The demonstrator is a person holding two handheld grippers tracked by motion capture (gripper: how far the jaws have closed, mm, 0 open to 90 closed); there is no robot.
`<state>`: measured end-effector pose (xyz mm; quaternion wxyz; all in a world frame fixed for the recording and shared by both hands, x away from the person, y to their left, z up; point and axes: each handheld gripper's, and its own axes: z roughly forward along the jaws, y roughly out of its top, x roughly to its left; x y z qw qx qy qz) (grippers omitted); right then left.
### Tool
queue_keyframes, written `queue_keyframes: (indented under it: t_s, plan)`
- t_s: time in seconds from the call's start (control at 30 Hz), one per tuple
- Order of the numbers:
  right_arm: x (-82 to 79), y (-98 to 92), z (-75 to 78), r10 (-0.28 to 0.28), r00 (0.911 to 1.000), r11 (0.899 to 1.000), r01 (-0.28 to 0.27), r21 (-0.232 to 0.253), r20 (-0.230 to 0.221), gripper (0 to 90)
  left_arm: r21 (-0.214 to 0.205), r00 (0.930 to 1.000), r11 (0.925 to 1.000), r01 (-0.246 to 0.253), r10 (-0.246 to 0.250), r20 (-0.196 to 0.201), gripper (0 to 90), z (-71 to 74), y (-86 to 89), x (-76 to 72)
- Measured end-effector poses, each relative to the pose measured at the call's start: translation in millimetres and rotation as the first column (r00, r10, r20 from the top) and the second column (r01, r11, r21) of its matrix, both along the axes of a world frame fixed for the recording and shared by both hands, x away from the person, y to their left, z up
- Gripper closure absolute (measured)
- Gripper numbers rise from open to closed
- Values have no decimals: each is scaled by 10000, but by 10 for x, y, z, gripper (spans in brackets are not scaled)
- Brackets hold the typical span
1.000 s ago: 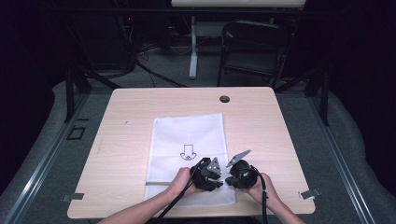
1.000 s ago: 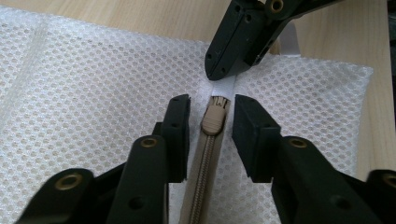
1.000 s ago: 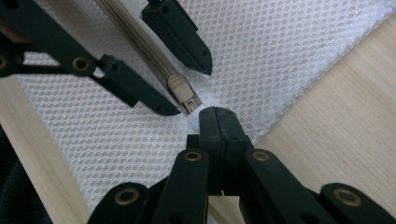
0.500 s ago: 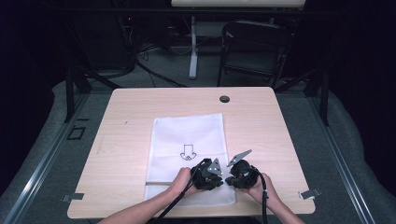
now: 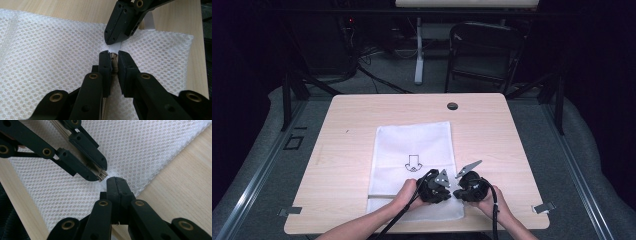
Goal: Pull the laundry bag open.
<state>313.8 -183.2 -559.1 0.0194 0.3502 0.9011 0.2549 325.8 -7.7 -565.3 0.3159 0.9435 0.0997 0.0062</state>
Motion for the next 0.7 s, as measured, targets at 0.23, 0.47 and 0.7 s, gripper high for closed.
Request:
queue_keyframes:
  t_s: [0.23, 0.47, 0.7]
  plan:
    - [5, -1, -2, -79, 9999, 10000, 79, 58, -90, 900, -39, 9999, 10000, 3, -4, -106, 820, 6, 11, 8]
    - [7, 2, -2, -98, 9999, 9999, 99, 81, -139, 900, 1, 9999, 10000, 3, -3, -154, 821, 31, 48, 21]
    - [23, -10, 15, 107, 9996, 9999, -109, -87, -265, 900, -32, 9997, 10000, 23, -24, -257, 820, 41, 82, 30]
